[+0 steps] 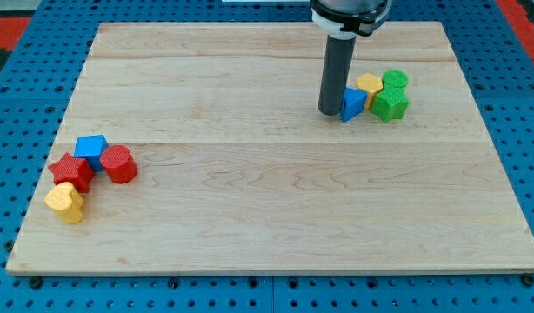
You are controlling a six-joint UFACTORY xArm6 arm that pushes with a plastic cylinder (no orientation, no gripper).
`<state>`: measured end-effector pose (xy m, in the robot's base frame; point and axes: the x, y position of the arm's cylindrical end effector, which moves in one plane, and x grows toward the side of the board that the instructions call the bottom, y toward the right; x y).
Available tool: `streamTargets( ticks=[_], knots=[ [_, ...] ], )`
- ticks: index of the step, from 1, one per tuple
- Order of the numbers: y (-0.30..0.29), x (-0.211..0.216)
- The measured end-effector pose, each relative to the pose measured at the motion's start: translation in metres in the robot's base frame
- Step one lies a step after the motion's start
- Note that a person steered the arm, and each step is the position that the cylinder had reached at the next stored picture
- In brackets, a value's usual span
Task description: Point your arm at the group of blocks
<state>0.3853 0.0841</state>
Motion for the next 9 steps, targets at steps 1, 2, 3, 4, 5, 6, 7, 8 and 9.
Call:
streamTargets(
  ticks=[1,2,3,4,5,6,7,8,9],
  knots=[
    [0.000,0.000],
    [0.000,0.000],
    [0.010,0.000],
    [0.017,0.000],
    [0.026,0.001],
    [0.024,0.055],
    [0.046,0.081],
    [0.106,0.060],
    [0.154,0.029]
  ],
)
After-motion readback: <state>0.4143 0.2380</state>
